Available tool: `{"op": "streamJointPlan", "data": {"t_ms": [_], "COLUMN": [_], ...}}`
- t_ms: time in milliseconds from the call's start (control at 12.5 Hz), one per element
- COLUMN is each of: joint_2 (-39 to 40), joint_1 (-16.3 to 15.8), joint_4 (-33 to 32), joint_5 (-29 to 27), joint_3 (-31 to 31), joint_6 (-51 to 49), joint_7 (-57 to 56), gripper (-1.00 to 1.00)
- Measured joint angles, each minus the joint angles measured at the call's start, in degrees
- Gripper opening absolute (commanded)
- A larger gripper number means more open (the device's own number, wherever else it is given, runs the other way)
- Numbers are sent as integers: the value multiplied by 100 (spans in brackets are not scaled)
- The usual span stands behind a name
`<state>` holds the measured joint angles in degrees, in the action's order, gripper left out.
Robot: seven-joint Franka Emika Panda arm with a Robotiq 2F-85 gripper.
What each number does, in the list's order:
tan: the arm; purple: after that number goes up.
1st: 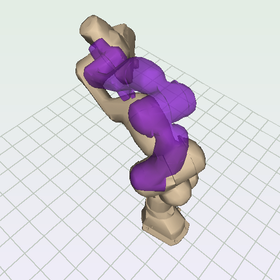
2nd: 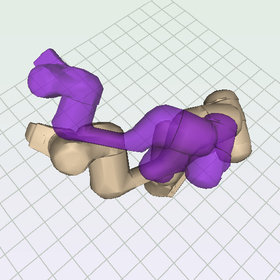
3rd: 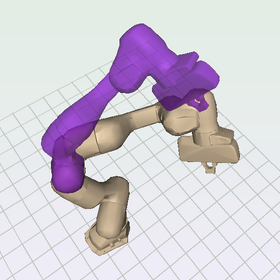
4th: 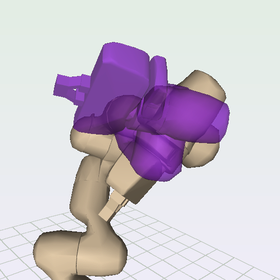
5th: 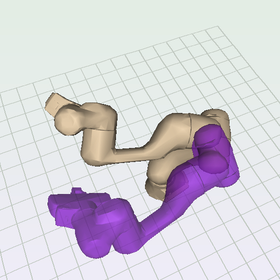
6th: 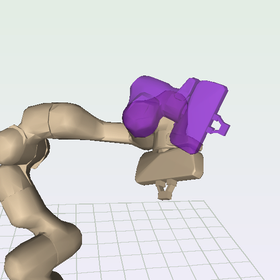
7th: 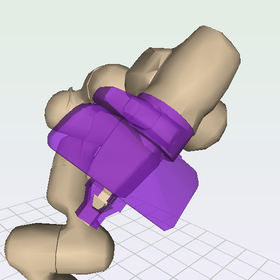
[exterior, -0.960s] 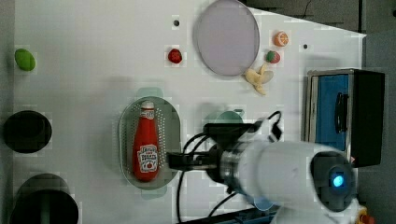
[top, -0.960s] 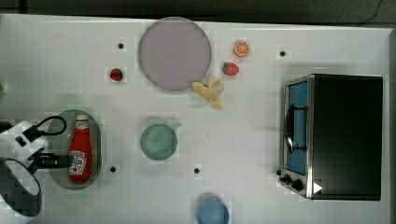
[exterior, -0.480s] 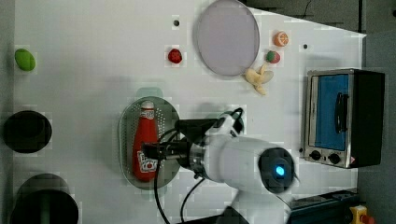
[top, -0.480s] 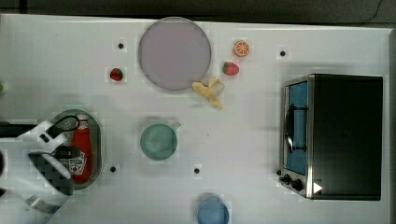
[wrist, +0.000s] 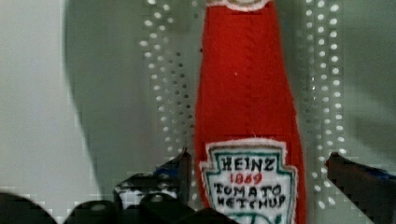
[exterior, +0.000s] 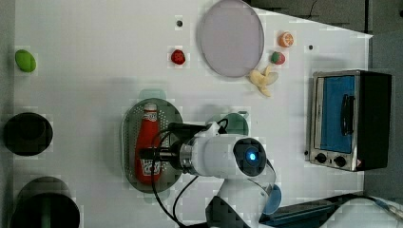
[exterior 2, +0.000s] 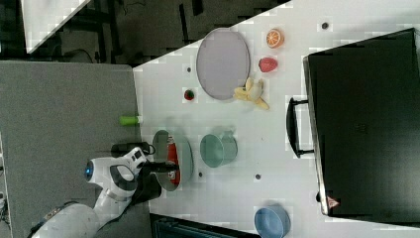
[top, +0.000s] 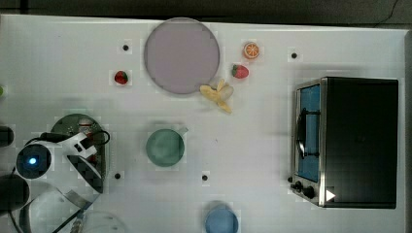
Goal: Pick ketchup from strainer and place it on the table
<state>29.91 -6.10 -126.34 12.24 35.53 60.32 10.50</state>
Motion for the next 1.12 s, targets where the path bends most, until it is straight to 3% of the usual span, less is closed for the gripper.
{"op": "streamJointPlan", "data": {"t_ms": [240, 480, 960, 1120], "joint_2": [305, 417, 34, -663], "joint_1": [-13, -129, -155, -48], "joint_4": [34, 78, -11, -78], "joint_5": [201, 287, 205, -422], "joint_3": [-25, -106, -34, 101], "joint_6": [123, 297, -134, -792], "joint_7": [176, 302, 343, 346], "gripper": [91, 25, 25, 25]}}
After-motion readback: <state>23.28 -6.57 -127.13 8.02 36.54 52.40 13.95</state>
